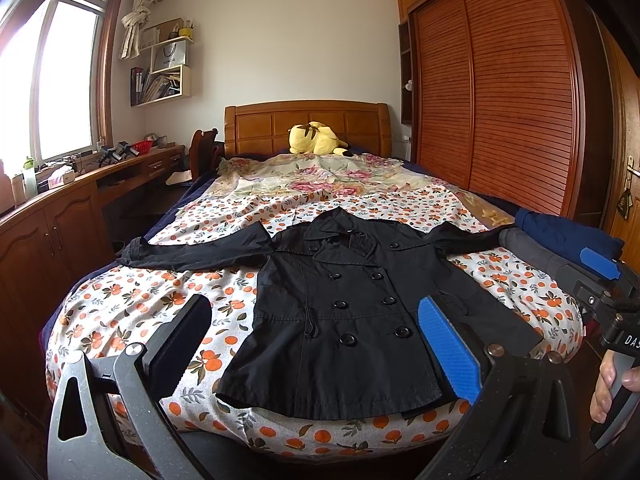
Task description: Fold large clothes
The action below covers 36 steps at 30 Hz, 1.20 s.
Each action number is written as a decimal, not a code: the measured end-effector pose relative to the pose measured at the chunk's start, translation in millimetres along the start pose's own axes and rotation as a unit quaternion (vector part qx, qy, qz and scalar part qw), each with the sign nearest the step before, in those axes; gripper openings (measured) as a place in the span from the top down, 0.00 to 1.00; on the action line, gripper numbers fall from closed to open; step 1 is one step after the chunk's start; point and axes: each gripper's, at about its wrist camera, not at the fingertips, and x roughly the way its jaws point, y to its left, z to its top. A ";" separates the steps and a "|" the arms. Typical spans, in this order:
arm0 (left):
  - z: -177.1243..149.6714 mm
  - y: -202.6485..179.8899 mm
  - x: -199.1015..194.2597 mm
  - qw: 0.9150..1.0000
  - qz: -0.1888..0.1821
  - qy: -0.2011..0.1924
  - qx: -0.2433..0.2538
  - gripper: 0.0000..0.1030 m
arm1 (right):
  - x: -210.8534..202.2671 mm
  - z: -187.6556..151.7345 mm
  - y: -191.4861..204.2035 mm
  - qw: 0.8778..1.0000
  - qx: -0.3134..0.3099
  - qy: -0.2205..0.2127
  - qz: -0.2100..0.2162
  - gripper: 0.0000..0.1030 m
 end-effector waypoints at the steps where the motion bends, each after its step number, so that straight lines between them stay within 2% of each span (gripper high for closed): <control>1: 0.0 -0.4 0.0 1.000 0.000 0.000 0.000 0.00 | 0.1 0.0 0.3 1.000 0.000 0.000 0.000 0.00; 15: -3.7 5.2 6.5 1.000 0.004 0.004 0.000 0.00 | 1.6 -0.6 0.2 1.000 0.002 0.002 0.003 0.00; 18: -7.5 6.3 14.4 1.000 0.009 0.011 0.002 0.00 | 6.8 -1.7 0.2 1.000 0.002 0.003 0.016 0.00; 22: -19.1 11.7 30.1 0.999 0.034 0.014 0.001 0.00 | 20.6 -3.3 0.1 1.000 -0.005 0.009 0.022 0.00; 27: -32.3 17.5 50.3 0.998 0.046 0.036 0.002 0.00 | 41.6 -5.5 -2.4 0.999 -0.011 0.020 0.030 0.00; 36: -55.4 40.2 86.0 0.996 0.039 0.077 -0.021 0.00 | 79.6 -9.0 -3.5 0.998 -0.016 0.038 0.040 0.00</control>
